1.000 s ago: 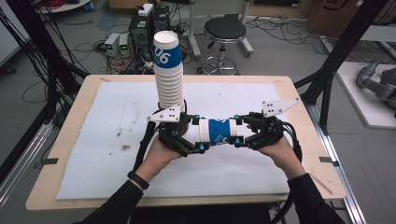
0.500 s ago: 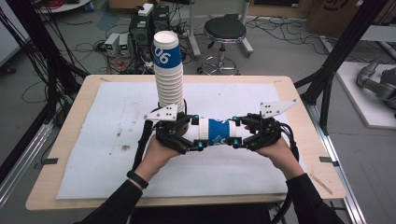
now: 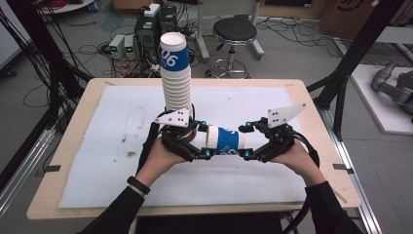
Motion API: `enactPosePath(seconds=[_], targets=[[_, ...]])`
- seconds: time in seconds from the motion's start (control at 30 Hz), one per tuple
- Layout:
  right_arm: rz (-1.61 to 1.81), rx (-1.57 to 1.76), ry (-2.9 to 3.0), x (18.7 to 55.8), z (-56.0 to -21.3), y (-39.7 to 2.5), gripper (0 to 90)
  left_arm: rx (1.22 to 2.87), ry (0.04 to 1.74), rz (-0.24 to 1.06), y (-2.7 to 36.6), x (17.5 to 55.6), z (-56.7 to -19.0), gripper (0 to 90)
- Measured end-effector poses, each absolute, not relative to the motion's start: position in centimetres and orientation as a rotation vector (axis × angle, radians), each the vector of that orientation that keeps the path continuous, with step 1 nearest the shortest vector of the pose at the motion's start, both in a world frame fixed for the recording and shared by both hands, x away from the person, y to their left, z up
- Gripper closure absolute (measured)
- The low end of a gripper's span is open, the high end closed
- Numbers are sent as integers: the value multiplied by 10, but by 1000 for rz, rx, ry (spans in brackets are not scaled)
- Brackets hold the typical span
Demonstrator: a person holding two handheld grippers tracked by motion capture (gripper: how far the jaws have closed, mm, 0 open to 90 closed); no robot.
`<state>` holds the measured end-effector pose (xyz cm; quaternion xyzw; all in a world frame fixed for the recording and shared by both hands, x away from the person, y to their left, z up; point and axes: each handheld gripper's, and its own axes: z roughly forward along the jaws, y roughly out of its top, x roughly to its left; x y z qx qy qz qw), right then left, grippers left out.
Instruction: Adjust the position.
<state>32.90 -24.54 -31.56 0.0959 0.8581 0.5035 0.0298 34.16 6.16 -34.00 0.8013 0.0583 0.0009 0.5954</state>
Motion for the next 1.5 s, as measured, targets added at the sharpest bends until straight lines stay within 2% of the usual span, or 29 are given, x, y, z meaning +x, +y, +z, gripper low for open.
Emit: enactPosePath(seconds=[0.27, 0.47, 0.7, 1.07, 1.37, 1.5], targets=[[1369, 237, 2714, 324, -320, -231, 215, 1944, 107, 22, 55, 339, -339, 206], [1286, 196, 2745, 324, -325, -223, 288, 1952, 99, 8, 54, 338, -339, 210], [1333, 180, 2759, 326, -326, -228, 304, 1940, 92, 13, 53, 338, -337, 194], [1552, 244, 2654, 330, -323, -241, 303, 1701, 187, -81, 63, 344, -345, 106], [1681, 260, 2619, 330, -325, -241, 302, 1630, 182, -104, 55, 339, -345, 108], [1669, 252, 2633, 329, -326, -238, 302, 1606, 189, -111, 59, 341, -344, 138]])
